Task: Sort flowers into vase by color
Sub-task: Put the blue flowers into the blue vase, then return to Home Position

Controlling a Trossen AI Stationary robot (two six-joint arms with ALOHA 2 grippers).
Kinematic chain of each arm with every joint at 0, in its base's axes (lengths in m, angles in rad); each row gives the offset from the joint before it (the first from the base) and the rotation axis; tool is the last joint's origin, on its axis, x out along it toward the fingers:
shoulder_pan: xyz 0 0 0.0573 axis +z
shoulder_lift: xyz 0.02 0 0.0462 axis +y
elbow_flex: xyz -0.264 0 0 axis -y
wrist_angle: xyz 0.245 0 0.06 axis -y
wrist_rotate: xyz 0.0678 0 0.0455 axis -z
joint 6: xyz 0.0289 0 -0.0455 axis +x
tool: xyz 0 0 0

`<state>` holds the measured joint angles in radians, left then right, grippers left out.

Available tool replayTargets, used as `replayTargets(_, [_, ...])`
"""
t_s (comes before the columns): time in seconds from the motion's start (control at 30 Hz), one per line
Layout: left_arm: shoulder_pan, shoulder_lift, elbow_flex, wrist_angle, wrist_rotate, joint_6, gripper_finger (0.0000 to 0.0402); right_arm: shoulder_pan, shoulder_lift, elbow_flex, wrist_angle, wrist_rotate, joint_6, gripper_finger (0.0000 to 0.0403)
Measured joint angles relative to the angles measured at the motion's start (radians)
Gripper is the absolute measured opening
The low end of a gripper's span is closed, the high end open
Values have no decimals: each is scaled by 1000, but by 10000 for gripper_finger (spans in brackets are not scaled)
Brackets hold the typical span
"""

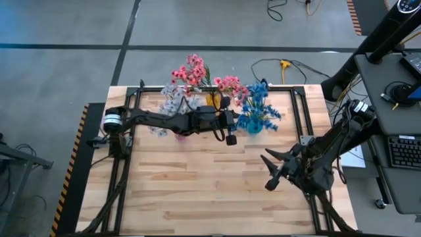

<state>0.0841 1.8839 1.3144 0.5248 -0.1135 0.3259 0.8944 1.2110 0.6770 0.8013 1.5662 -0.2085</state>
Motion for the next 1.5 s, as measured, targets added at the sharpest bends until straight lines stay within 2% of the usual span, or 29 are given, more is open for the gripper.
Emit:
replayTargets(0.1, [0, 12, 0, 27, 0, -18, 31, 0, 0, -15, -124, -40, 75, 116])
replayTargets(0.3, [1, 53, 0, 32, -2, -29, 31, -48, 0, -23, -399, -297, 394, 100])
replayTargets(0.47, [4, 90, 0, 37, -17, -45, 31, -84, 1, -23, -539, -345, 564, 88])
replayTargets(0.63, [4, 101, 0, 40, -34, -51, 34, -84, 1, -18, -536, -344, 561, 79])
replayTargets(0.77, [4, 100, 0, 35, -58, -40, 53, -84, 1, -13, -536, -344, 557, 77])
replayTargets(0.93, [1, 91, 0, 14, -60, -30, 112, -84, 1, -13, -535, -345, 557, 82])
replayTargets(1.07, [-8, 67, 0, -98, -85, -52, 173, -84, 1, -12, -536, -348, 557, 83])
replayTargets(1.3, [-41, 8, 0, -308, -115, -62, 249, -105, 1, -12, -539, -476, 552, 74])
replayTargets(1.5, [-89, -56, -3, -416, -183, -54, 262, -178, 1, -12, -543, -640, 527, 74])
